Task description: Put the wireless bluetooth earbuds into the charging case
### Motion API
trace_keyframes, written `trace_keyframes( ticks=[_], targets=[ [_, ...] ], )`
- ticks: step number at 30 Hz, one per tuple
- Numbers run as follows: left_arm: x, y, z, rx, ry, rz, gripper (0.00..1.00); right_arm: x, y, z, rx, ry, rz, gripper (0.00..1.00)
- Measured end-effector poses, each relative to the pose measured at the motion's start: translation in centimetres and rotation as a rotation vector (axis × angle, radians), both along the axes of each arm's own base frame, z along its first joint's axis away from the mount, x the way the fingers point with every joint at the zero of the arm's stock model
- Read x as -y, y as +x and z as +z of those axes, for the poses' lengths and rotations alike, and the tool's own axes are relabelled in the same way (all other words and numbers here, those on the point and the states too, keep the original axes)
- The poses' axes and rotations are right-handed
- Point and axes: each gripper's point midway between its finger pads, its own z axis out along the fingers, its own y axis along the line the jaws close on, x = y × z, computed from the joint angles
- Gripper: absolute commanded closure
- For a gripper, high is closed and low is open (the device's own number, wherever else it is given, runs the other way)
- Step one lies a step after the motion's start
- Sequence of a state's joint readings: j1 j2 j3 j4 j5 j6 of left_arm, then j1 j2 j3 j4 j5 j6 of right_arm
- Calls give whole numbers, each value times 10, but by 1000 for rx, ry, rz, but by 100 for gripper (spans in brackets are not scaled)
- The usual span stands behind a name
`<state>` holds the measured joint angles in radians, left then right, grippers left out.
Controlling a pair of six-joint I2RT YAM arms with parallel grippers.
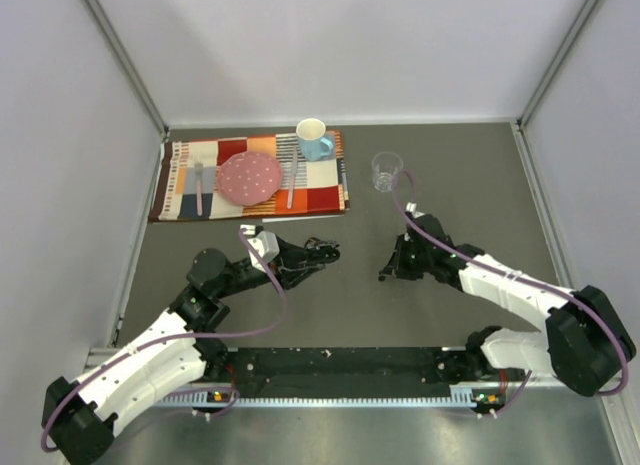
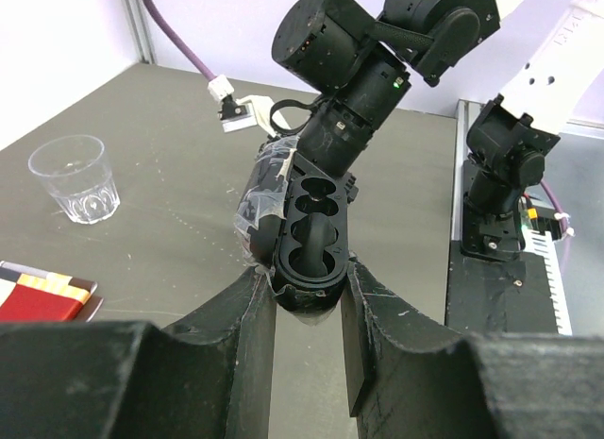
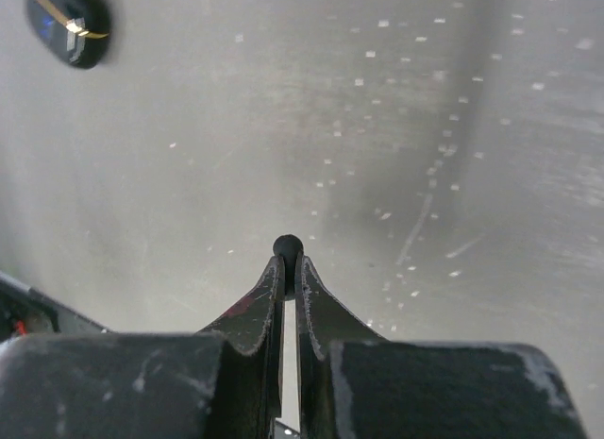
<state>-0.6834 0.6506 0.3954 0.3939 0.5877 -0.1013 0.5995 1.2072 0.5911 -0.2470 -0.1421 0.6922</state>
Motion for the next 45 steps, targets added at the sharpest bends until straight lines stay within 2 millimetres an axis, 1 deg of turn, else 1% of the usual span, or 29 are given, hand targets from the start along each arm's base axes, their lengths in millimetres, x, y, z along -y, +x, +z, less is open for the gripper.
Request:
trace_keyframes(
  ticks=[7,10,11,15,18,19,21,22,23,27,29,31,35,37,40,43,45],
  targets=[
    [0,1,-2,-7,4,6,100,31,1,-15,-30,-129,-148,100],
    [0,2,-2,-7,4,10,100,38,1,-19,-39,-157,-187,90],
    [0,2,-2,-8,4,12,100,39,1,-21,-45,-164,-195,89],
    [-1,3,-2,-9,3,20,100,40,-2,-38,-99,-201,-198,84],
    [-1,4,-2,-10,3,25,100,34,4,-37,-111,-202,-187,76],
    [-1,5,-2,-10,2,27,100,31,6,-37,-117,-200,-180,69],
    [-1,5,-2,-10,2,29,100,26,9,-36,-120,-192,-168,64],
    [-1,5,-2,-11,2,29,100,24,11,-33,-116,-185,-164,59],
    [-1,5,-2,-11,3,30,100,21,14,-28,-106,-176,-157,57],
    [-2,6,-2,-14,4,35,100,12,23,-13,-69,-142,-131,56],
    [-2,6,-2,-14,4,36,100,10,26,-2,-35,-128,-118,60],
    [-2,6,-2,-14,3,39,100,11,28,8,1,-121,-110,62],
    [-3,7,-1,-10,-1,45,100,11,25,23,24,-90,-108,62],
    [-3,7,-1,-11,-1,48,100,6,20,30,21,-29,-118,62],
    [-4,8,0,-11,-2,55,100,4,4,30,-4,65,-151,62],
    [-4,9,-1,-12,-2,58,100,8,-14,17,-60,122,-203,62],
    [-4,9,-1,-13,-2,57,100,10,-22,8,-96,135,-233,62]
  ],
)
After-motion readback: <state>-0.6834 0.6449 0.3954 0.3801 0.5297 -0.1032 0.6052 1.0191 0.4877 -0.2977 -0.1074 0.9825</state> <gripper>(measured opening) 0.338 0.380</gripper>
